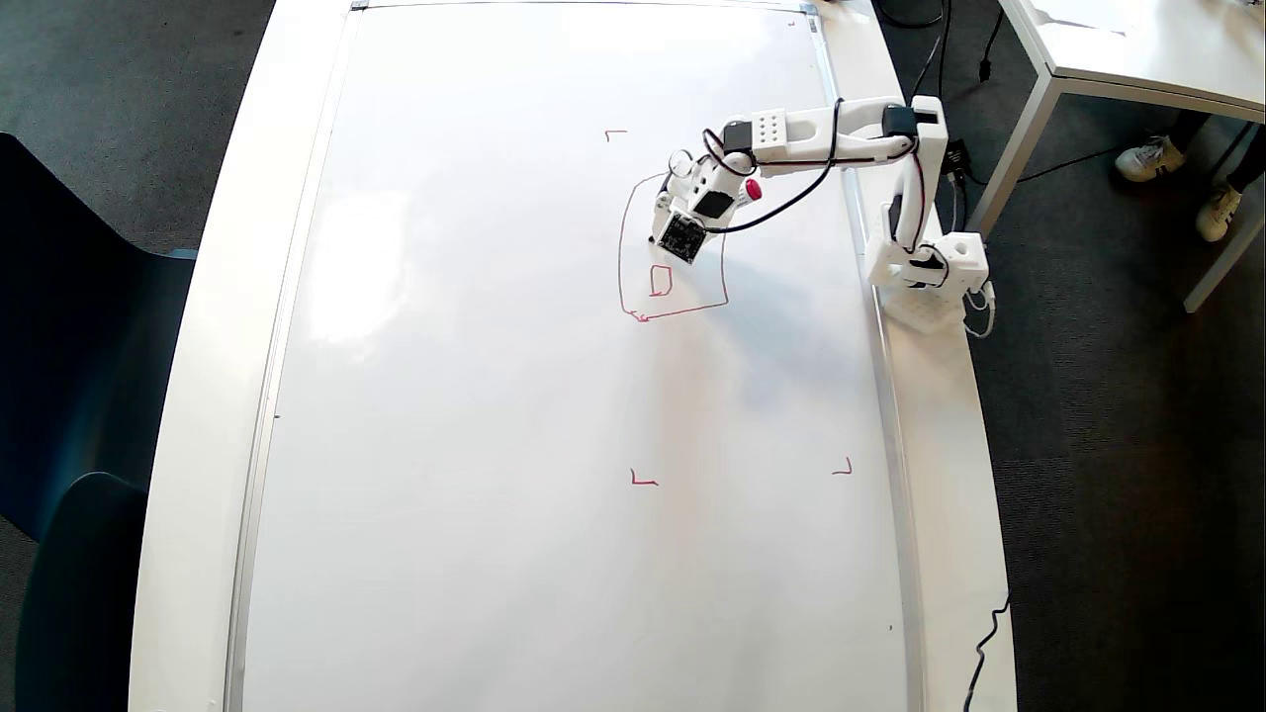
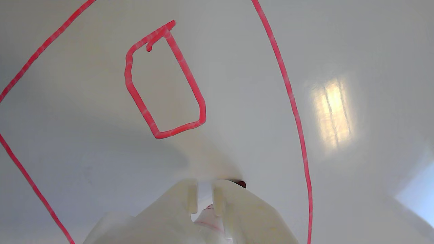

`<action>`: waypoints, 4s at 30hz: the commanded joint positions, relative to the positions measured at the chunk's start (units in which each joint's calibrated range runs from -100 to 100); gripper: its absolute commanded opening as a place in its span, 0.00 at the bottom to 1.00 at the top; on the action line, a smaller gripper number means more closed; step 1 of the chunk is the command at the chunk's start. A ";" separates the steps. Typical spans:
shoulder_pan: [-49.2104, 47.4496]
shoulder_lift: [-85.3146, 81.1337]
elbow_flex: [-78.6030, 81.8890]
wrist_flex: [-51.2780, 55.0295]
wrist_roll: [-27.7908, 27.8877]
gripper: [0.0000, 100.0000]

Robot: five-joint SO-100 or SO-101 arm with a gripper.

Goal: Draw on a whiteboard a robot head using a pen attached to the gripper

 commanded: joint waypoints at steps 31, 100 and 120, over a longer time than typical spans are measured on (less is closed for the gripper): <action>4.84 -0.90 2.14 0.45 2.66 0.01; 0.72 -3.67 4.68 -0.25 1.54 0.01; -5.99 -27.15 14.85 11.48 -0.02 0.01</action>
